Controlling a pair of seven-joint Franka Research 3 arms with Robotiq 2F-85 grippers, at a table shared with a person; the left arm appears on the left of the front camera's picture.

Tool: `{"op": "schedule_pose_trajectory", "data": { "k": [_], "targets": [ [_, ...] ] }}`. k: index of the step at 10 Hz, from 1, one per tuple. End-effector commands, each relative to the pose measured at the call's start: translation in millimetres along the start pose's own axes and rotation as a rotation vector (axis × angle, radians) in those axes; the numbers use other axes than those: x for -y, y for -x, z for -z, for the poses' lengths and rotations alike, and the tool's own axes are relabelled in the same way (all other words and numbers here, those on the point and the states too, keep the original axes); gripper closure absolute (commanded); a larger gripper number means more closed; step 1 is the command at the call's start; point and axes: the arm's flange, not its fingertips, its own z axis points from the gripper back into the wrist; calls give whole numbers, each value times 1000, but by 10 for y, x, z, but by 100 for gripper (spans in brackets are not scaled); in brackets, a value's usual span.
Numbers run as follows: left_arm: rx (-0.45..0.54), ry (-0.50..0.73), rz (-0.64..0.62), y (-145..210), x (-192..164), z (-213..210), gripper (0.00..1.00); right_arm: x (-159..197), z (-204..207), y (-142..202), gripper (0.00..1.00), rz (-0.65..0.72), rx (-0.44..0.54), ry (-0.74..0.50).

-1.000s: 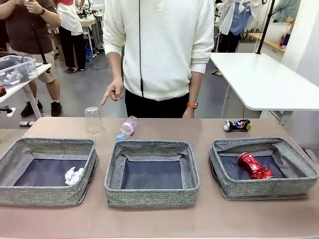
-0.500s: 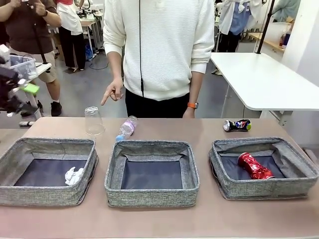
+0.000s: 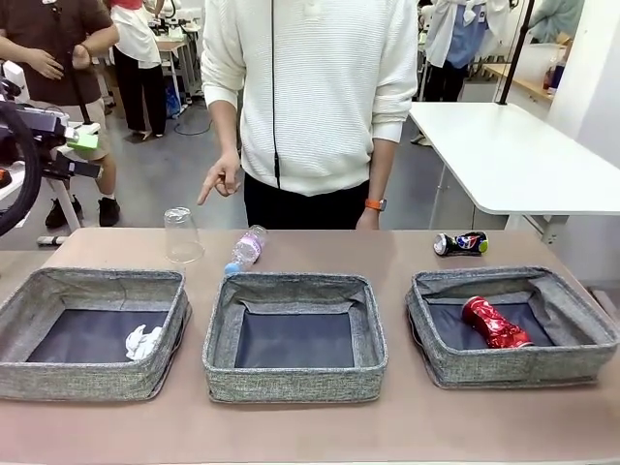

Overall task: Sort the waste into the appropriate baskets.
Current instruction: Pick up the waste item pointed out by the person.

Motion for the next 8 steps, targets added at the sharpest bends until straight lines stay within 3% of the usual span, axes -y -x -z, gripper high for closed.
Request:
{"op": "schedule_pose_trajectory", "data": {
  "k": [1, 2, 3, 4, 7, 8],
  "targets": [
    [9, 4, -6, -21, -38, 9, 0, -19, 16, -2, 0, -14, 12, -9],
    [39, -80, 332, 60, 11, 116, 0, -19, 16, -2, 0, -14, 12, -9],
    [164, -208, 691, 0, -305, 288, 0, -19, 16, -2, 0, -14, 12, -9],
    [159, -293, 880, 21, -729, 406, 0, -19, 16, -2, 0, -14, 12, -9],
    [19, -389, 930, 113, -1368, 541, 0, -19, 16, -2, 0, -14, 12, -9],
    [10, -356, 870, 97, -1513, 673, 0, -19, 16, -2, 0, -14, 12, -9]
  ]
}}
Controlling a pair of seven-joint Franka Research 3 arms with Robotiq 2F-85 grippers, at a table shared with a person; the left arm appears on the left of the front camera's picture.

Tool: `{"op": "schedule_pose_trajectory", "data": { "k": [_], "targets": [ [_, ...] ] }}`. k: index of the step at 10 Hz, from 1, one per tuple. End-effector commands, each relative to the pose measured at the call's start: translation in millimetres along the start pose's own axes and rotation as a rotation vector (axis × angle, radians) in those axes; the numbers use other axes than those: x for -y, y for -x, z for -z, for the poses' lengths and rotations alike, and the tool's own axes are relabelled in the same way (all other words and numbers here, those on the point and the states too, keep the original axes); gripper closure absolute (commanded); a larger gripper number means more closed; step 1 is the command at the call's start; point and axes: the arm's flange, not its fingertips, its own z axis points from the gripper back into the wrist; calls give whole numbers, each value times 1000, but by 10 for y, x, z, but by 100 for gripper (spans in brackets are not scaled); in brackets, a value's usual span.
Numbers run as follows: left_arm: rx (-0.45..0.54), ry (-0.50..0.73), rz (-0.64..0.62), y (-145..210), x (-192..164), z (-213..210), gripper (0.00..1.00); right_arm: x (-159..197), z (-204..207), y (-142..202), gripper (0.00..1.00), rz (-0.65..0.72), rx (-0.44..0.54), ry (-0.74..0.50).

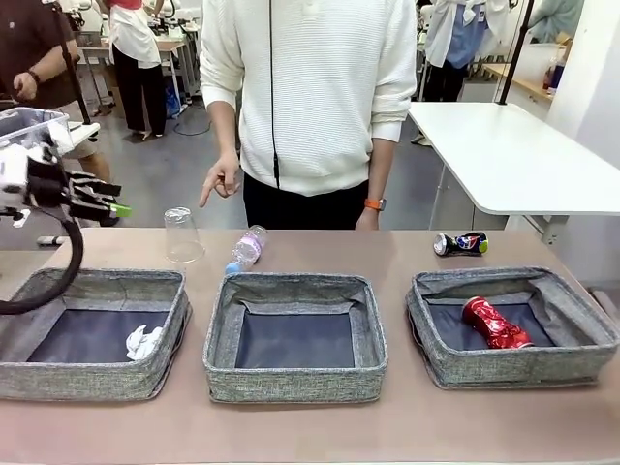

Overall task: Sort the waste into the appropriate baskets.
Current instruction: Pick up the waste item pointed out by the person.

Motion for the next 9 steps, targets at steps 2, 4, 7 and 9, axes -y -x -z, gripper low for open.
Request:
{"op": "schedule_pose_trajectory", "data": {
  "k": [2, 4, 7, 9],
  "targets": [
    [3, 41, -53, -198, 70, -144, 0, -16, 16, -3, 0, -13, 11, -9],
    [-1, 9, -13, -13, -2, 7, 0, -16, 16, -3, 0, -13, 11, -9],
    [-119, 47, -128, 183, -233, 594, 0, -16, 16, -3, 0, -13, 11, -9],
    [-134, 51, -141, 237, -372, 812, 0, -16, 16, -3, 0, -13, 11, -9]
  ]
}}
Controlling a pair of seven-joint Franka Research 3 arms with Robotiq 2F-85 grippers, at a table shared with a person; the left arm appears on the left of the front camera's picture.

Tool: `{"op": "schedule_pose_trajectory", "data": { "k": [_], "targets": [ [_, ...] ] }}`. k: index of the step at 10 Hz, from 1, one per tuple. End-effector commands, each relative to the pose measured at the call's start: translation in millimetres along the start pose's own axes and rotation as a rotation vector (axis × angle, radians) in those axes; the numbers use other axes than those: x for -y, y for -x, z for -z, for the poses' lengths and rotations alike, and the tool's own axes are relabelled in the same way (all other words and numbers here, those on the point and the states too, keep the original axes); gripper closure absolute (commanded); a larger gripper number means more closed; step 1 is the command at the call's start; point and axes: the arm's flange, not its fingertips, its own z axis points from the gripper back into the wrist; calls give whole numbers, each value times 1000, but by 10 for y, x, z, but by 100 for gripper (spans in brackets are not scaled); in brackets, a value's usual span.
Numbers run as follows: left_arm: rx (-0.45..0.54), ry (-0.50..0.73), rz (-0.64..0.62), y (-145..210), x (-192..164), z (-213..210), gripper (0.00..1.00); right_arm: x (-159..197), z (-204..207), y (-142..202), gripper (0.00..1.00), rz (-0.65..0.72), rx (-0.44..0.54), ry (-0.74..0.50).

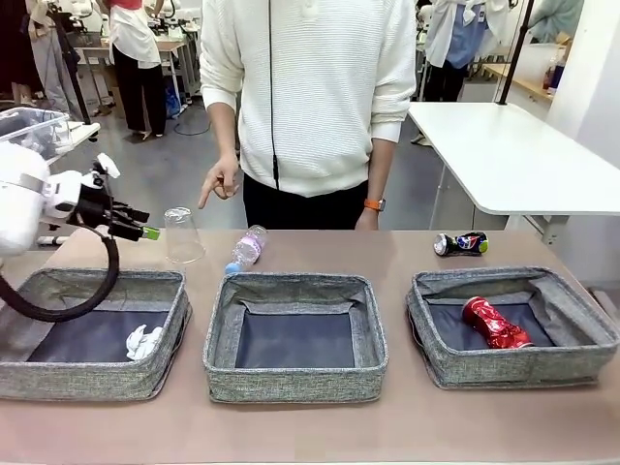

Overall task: Sort the waste into the appropriate baskets.
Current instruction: Pick up the waste item pointed out by the person.

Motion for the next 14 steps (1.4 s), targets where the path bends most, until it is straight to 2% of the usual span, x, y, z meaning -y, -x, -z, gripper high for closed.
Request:
{"op": "schedule_pose_trajectory", "data": {
  "k": [1, 5, 8, 14],
  "targets": [
    [-24, 18, -18, -93, -185, 96, 0, -17, 15, -4, 0, -13, 12, -9],
    [-21, 97, 1, -45, -56, 320, 0, -17, 15, -4, 0, -13, 12, -9],
    [97, 147, 43, -14, 77, 478, 0, -17, 15, -4, 0, -13, 12, -9],
    [191, 180, 47, 36, 197, 705, 0, -17, 15, -4, 0, -13, 12, -9]
  ]
}}
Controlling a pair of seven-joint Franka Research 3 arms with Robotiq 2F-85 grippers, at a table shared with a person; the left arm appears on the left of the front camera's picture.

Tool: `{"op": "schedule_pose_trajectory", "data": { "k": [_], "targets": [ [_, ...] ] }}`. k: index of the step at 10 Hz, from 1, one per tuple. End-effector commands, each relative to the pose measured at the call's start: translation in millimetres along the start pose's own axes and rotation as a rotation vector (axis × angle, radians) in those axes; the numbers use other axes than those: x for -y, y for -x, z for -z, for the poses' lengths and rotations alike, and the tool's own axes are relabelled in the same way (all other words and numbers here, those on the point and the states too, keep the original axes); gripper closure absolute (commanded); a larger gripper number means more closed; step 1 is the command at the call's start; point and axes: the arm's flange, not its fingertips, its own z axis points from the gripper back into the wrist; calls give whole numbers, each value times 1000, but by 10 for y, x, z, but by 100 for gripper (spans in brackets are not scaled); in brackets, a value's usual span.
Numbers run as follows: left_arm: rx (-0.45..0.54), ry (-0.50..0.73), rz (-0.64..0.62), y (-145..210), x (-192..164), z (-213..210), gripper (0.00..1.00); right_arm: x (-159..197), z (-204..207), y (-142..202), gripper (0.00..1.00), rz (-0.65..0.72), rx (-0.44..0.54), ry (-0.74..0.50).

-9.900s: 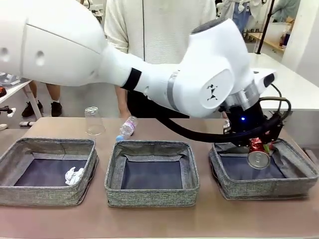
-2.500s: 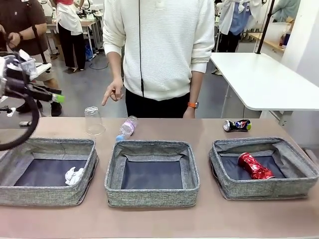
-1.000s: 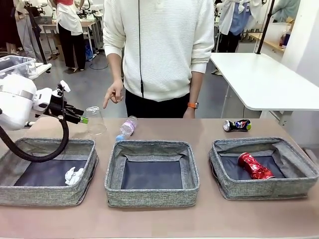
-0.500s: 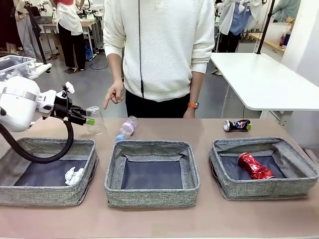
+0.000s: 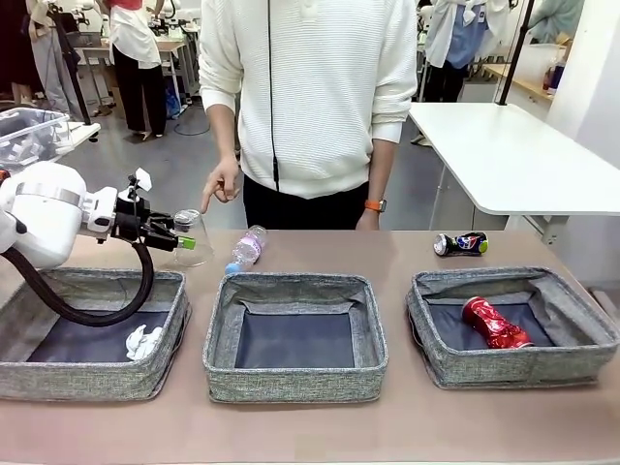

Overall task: Sort the waste into the appropriate baskets.
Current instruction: Pick up the waste item pointed out by the person.

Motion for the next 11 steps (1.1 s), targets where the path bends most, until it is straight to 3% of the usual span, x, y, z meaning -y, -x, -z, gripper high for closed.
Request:
{"op": "schedule_pose_trajectory", "data": {
  "k": [1, 3, 4, 9, 10, 11],
  "targets": [
    [51, -7, 19, 12, 11, -3, 0, -16, 15, -4, 0, -13, 12, -9],
    [72, -5, 16, 30, 26, 29, 0, -16, 15, -4, 0, -13, 12, -9],
    [70, -20, 11, 37, 39, 47, 13, -16, 15, -4, 0, -13, 12, -9],
    [50, -18, -3, 16, 35, 42, 59, -16, 15, -4, 0, -13, 12, -9],
    [41, -16, -3, 13, 37, 38, 72, -16, 15, -4, 0, -13, 12, -9],
    [31, -15, -2, 12, 36, 27, 79, -16, 15, -4, 0, -13, 12, -9]
  ]
}}
